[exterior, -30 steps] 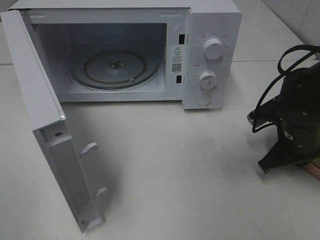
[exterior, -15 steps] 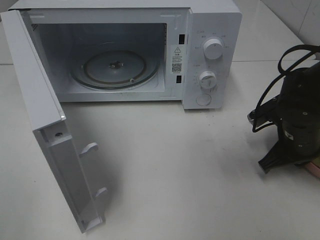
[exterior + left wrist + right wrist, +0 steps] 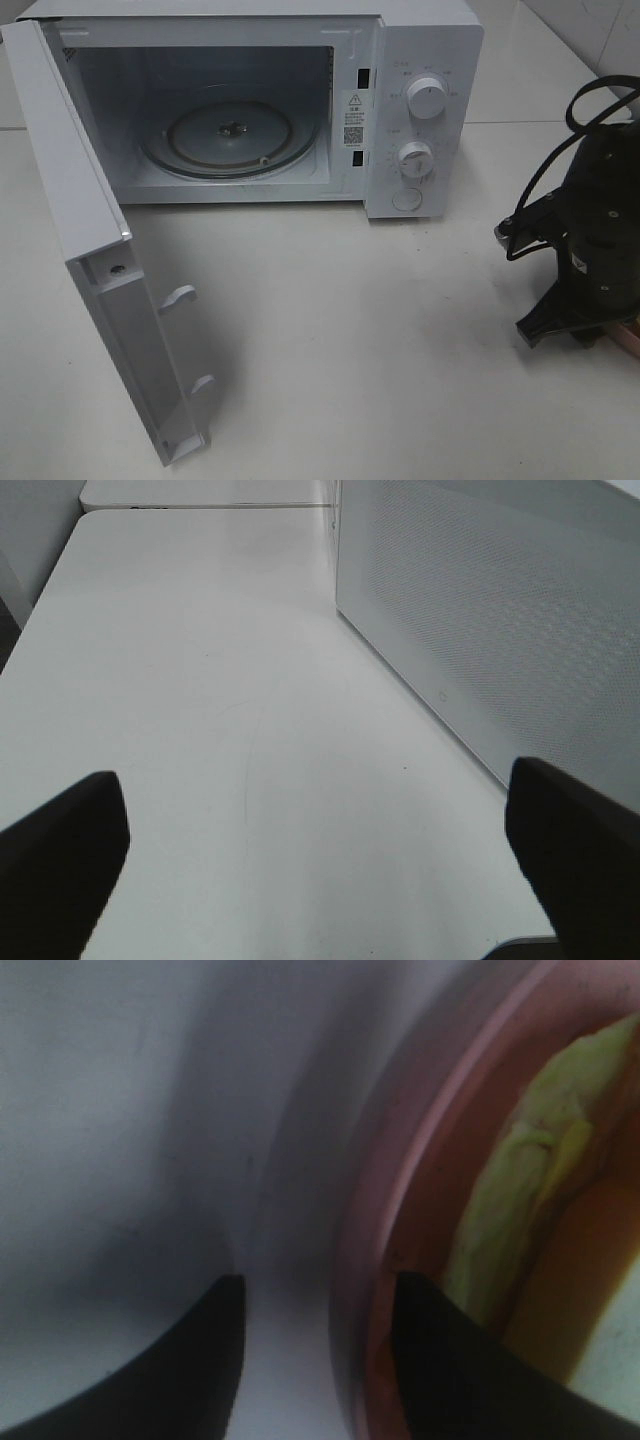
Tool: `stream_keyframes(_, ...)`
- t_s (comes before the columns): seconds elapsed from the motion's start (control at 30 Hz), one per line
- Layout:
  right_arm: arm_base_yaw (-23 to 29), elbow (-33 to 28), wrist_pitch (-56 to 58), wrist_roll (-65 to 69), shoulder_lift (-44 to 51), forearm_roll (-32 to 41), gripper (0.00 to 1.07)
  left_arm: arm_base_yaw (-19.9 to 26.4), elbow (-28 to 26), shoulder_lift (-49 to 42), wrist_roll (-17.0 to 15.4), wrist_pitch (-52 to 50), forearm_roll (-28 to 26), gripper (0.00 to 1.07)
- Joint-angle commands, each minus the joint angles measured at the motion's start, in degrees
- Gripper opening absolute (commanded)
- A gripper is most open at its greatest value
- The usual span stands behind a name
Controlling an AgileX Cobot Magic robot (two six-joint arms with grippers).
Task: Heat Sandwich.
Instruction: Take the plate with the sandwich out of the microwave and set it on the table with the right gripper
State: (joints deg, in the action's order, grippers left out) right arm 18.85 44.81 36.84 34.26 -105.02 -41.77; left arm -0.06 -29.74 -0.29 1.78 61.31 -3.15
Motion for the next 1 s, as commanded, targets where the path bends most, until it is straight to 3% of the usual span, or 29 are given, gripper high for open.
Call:
stream_keyframes(0.03,-0.2,0.1,0.5,-4.1,3.4,2.8,0.51,-0.3,0.1,-1.0,-0.3,0.0,-0.2,0.98)
stream_keyframes(0.2,-0.2,0.1,0.7,-10.3,6.7,7.5,0.56,-0.3,0.1,-1.0,-0.3,0.0,-0.2,0.98)
stream_keyframes(0.33,-0.2,0.1,2.8,-16.8,11.5,14.8,0.75,-0.3,0.1,-1.0,-0.3,0.0,-0.2,0.98)
stream_keyframes(0.47,-0.2,0.1,4.6,-17.9,15.1,17.4,0.85,-0.3,0.1,-1.0,-0.3,0.0,-0.2,0.98)
stream_keyframes(0.8,-0.1,0.1,10.2,-28.1,26.8,30.8,0.81,-0.3,0.1,-1.0,-0.3,0.0,-0.2,0.98)
stream_keyframes(1.0,-0.1,0.1,14.0,-28.9,33.3,32.7,0.80,-0.3,0.1,-1.0,-0.3,0.0,-0.2,0.98)
